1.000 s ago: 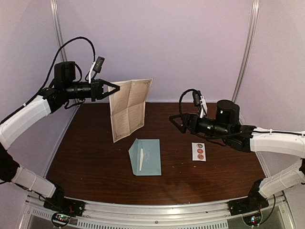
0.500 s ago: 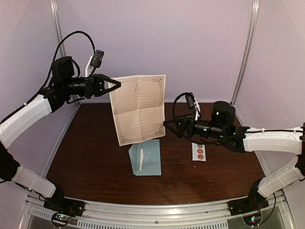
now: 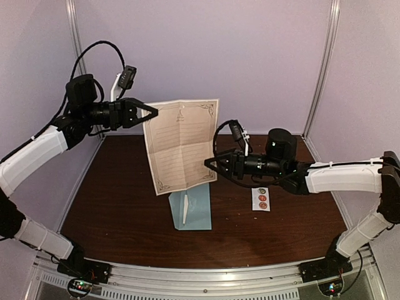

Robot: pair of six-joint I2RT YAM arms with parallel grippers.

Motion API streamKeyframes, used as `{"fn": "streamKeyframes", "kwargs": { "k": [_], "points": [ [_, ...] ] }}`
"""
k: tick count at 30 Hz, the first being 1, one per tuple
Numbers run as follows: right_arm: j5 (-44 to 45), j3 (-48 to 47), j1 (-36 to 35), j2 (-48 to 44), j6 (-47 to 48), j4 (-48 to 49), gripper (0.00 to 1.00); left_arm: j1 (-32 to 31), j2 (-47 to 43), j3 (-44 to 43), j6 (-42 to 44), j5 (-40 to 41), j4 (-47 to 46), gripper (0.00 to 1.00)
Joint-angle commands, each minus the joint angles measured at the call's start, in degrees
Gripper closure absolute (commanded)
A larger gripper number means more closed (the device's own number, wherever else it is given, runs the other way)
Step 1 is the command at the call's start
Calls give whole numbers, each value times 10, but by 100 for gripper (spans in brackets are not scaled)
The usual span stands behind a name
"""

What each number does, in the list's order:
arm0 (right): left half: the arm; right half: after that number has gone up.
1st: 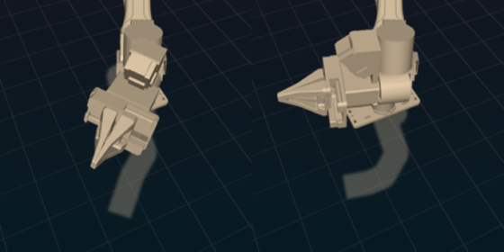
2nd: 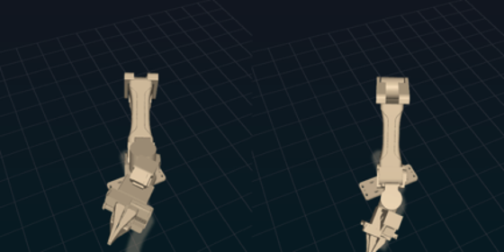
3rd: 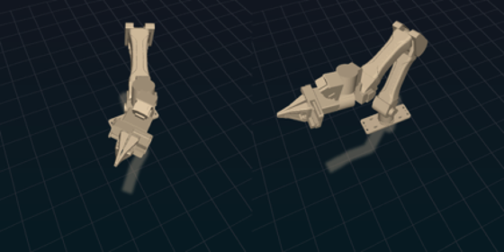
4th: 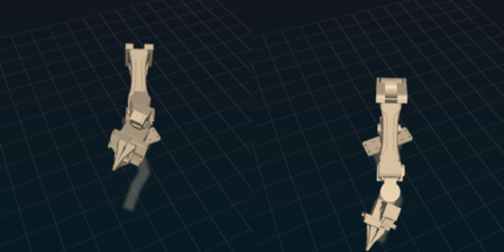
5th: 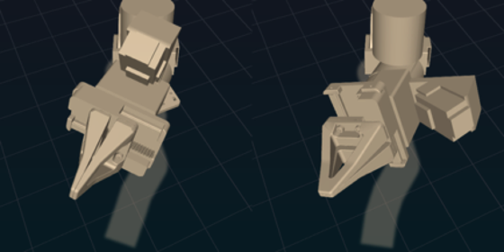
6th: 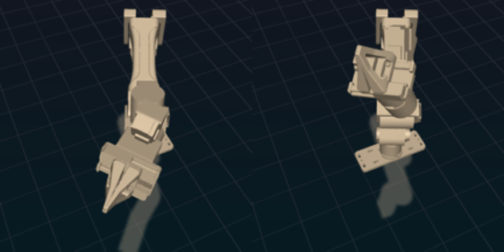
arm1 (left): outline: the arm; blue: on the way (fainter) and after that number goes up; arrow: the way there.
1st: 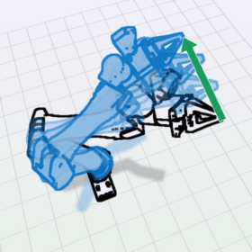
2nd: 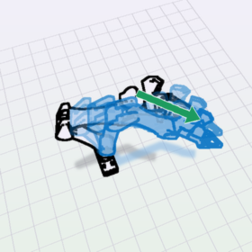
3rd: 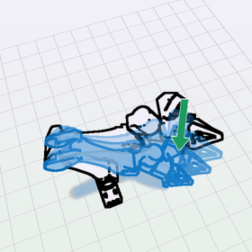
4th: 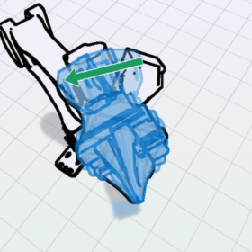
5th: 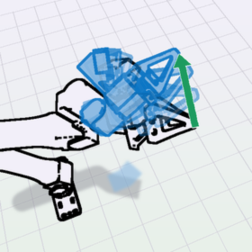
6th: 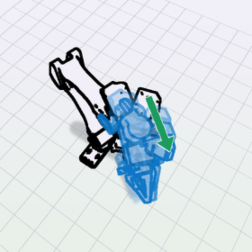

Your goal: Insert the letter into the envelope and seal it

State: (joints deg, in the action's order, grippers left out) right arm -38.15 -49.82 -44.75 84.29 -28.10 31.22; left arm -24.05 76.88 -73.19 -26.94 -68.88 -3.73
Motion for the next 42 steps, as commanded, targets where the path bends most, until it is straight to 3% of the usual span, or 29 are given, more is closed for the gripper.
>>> {"fn": "streamKeyframes", "kwargs": {
  "k": [1, 7, 15, 23, 27, 29, 32, 37, 42],
  "points": [
    [-37, -18, -3, 0, -10, 29, 37, -3, -17, 3, -6, 3, -31, 100],
    [-62, 10, -3, -23, -32, 54, 64, -3, -13, 3, -4, 16, -33, 100],
    [-72, 8, -7, -20, -42, 71, 70, -3, -6, 6, -15, 15, -45, 100],
    [-72, 4, -10, -16, -49, 78, 100, -3, -5, 14, -17, 21, -46, 100],
    [-33, 15, -9, -33, -44, 71, 100, -3, -8, 16, -12, 32, -41, 100],
    [-7, 22, -5, -45, -40, 65, 100, -2, -12, 14, 6, 50, -21, 86],
    [25, 35, 4, -65, -31, 46, 100, -2, -23, 9, 31, 76, 8, 57],
    [72, 49, 11, -103, 3, -7, 100, 9, -43, -5, 56, 101, 35, 37],
    [85, 54, 14, -135, 39, -59, 100, 33, -70, -27, 68, 122, 64, 28]
  ]
}}
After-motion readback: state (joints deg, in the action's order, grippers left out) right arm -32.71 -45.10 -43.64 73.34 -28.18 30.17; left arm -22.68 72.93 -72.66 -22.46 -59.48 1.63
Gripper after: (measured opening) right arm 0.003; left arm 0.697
